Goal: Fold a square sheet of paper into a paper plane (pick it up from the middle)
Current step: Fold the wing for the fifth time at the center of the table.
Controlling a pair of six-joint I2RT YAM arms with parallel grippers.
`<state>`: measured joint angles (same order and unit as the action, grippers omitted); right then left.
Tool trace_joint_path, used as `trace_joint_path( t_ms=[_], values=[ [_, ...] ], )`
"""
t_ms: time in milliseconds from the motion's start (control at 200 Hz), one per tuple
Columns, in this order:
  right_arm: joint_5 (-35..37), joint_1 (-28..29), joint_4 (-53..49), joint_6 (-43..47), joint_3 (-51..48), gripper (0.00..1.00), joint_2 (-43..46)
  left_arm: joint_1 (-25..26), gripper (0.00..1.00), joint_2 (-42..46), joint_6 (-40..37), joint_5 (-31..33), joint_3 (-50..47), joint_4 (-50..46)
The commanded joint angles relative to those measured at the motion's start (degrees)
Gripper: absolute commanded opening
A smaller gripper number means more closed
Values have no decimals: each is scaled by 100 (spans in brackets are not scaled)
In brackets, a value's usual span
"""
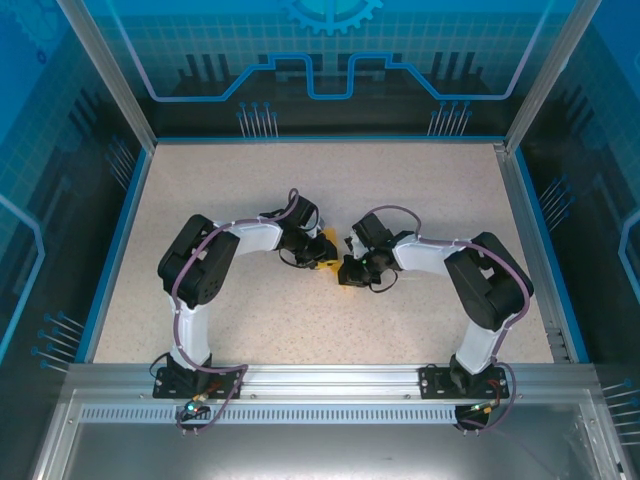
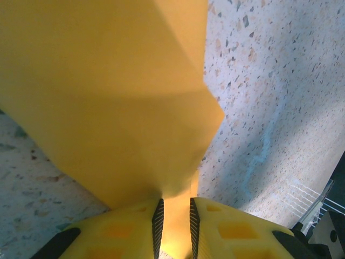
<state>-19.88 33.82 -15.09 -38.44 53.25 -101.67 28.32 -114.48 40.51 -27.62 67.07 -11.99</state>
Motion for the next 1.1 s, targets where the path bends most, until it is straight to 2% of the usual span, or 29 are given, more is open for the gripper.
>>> trace_joint_path(
  t_ms=[0, 255, 385, 580, 845, 1095],
  values=[
    [100, 80, -540, 131, -121, 9, -133, -19, 25, -324, -20, 651, -1, -486],
    [-330, 83, -513, 212, -419, 10, -90, -19, 24, -337, -42, 670, 25, -528],
    [-243, 42, -710, 275, -436, 10, 138, -17, 25, -339, -46, 649, 29, -525],
    [-236, 32, -199, 184, -167, 11, 648, -23, 25, -338, -43, 618, 25, -507],
    [-161, 88, 125, 100, 372, 10, -91, -19, 25, -332, -30, 582, 12, -497],
    [17, 84, -18, 99, 262, 9, -357, -19, 24, -334, -26, 573, 24, -488]
  ],
)
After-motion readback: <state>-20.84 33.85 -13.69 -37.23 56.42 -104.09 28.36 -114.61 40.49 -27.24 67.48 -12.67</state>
